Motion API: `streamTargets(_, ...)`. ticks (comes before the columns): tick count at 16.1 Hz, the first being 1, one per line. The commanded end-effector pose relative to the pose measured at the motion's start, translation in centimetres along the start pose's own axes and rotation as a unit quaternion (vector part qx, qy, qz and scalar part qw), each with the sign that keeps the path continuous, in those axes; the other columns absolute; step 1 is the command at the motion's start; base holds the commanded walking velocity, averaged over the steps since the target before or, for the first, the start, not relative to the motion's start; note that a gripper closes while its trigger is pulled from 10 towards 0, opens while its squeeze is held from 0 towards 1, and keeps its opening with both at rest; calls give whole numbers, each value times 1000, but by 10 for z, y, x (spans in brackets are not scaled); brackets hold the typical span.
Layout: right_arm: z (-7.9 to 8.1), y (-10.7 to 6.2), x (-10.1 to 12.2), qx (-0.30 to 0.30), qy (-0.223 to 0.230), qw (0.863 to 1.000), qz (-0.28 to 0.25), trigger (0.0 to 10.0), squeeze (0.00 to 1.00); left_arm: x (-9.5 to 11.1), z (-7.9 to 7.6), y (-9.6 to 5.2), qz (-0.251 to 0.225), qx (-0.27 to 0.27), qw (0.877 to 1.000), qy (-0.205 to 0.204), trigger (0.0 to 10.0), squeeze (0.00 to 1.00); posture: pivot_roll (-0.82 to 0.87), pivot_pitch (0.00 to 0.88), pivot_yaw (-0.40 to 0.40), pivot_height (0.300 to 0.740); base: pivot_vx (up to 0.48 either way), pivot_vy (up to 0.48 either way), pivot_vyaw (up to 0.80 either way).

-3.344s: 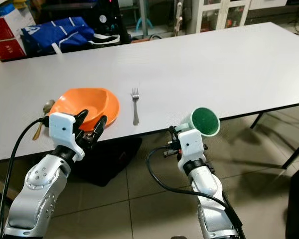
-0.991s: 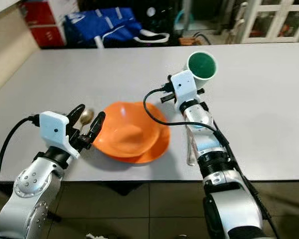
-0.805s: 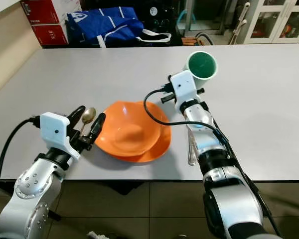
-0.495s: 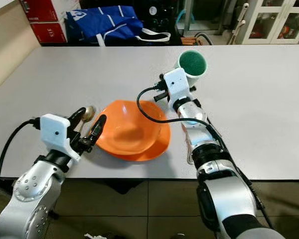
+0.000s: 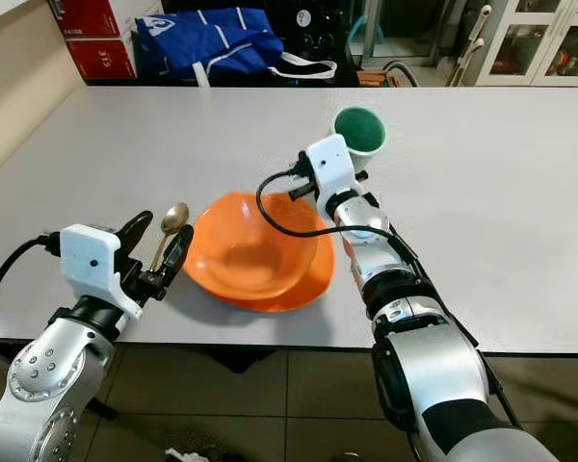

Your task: Setting the table

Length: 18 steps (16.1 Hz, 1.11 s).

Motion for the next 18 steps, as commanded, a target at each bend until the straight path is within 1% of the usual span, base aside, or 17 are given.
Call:
streamTargets(1,-1,6,11,5,-6,1000,-10,10000,0,4,2,-3,-2,6,1000,2,10000,0,11,82,71,740,0,0,0)
streamTargets(3,-5,6,8,-5,-4,1000,5,10000,0,4,1,-3,-1,6,1000,1,10000,0,10,84,74,740,0,0,0)
streamTargets(5,-12,4,3,-19,-15,1000,16,10000,0,4,1,-4,1,5,1000,1,10000,0,6,86,77,740,0,0,0)
streamTargets(7,-32,-2,-3,-56,-50,997,26,10000,0,4,0,-3,3,3,1000,0,10000,0,-6,86,79,740,0,0,0)
streamTargets(9,-43,-7,-9,-77,-74,994,36,10000,0,3,-1,-1,4,0,1000,-3,10000,0,-15,83,78,740,0,0,0)
streamTargets(11,-46,-12,-18,-83,-77,992,50,10000,0,3,-3,1,4,-3,1000,-5,10000,0,-22,79,78,740,0,0,0)
streamTargets(13,-45,-14,-23,-82,-74,992,57,10000,0,3,-4,2,3,-6,1000,-7,10000,0,-27,74,81,740,0,0,0)
streamTargets(15,-38,-11,-21,-69,-59,995,51,10000,0,3,-5,3,2,-9,1000,-8,10000,0,-27,70,85,740,0,0,0)
streamTargets(18,-30,-7,-16,-55,-58,996,46,10000,0,5,-5,1,0,-9,1000,-6,10000,0,-8,72,81,740,0,0,0)
Point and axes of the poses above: a point about 5 cm out from each wrist's last joint towards the gripper, its own y axis pointing out of the wrist towards the gripper, its own x axis along the axis of the wrist's last joint, z = x × y, the point moved 3 cm from there along y, pointing out of the wrist towards the gripper, and after that the axes turned 10 degrees about -y, right-handed, at the moved point
